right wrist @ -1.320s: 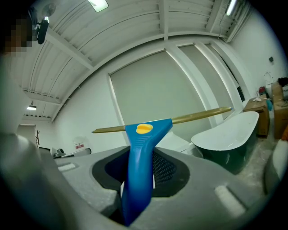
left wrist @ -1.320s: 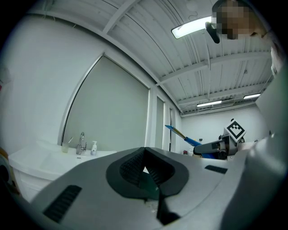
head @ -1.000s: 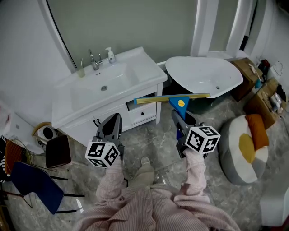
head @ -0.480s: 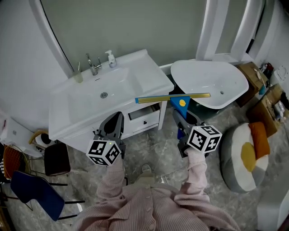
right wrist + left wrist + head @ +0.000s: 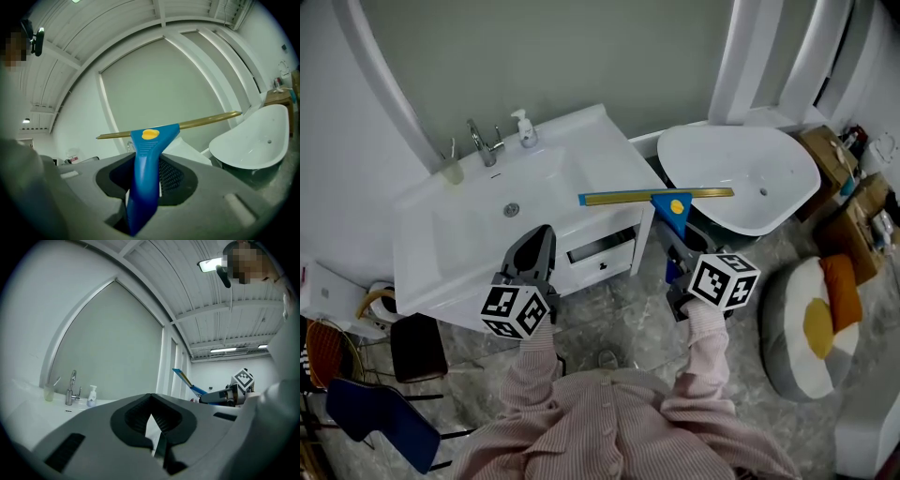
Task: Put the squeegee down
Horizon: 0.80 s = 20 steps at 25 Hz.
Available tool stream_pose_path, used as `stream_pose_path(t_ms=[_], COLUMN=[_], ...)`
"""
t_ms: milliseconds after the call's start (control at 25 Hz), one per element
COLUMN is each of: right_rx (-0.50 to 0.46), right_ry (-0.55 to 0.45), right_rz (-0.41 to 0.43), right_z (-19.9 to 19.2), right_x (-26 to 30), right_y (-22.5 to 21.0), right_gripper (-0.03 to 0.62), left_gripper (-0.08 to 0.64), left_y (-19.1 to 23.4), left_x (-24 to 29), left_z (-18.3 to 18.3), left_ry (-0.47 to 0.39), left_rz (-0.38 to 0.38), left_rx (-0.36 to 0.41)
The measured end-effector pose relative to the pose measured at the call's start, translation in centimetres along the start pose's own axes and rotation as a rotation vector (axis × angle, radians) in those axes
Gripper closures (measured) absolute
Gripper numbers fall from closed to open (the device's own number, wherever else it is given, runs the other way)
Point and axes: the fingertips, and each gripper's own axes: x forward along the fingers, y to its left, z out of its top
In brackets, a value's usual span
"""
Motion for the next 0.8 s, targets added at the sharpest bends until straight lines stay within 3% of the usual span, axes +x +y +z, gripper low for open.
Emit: stream_pose_path(t_ms=[280,800], right_rx=[0.017,0.039], right_ry=[-0.013,0.017], right_rz=[-0.034,-0.062], right_z=[0.1,-0.3], right_x=[1.5,5.7], right_y=[-1.4,-3.6], right_gripper=[0.471,0.471], left_gripper=[0.561,0.561], left_y=[0.9,3.9], left_x=[1.5,4.0], left_z=[-1.0,-2.1], left_ry=[0.018,0.035], left_rz=[-0.022,0.009], left_rx=[-0.010,-0.037])
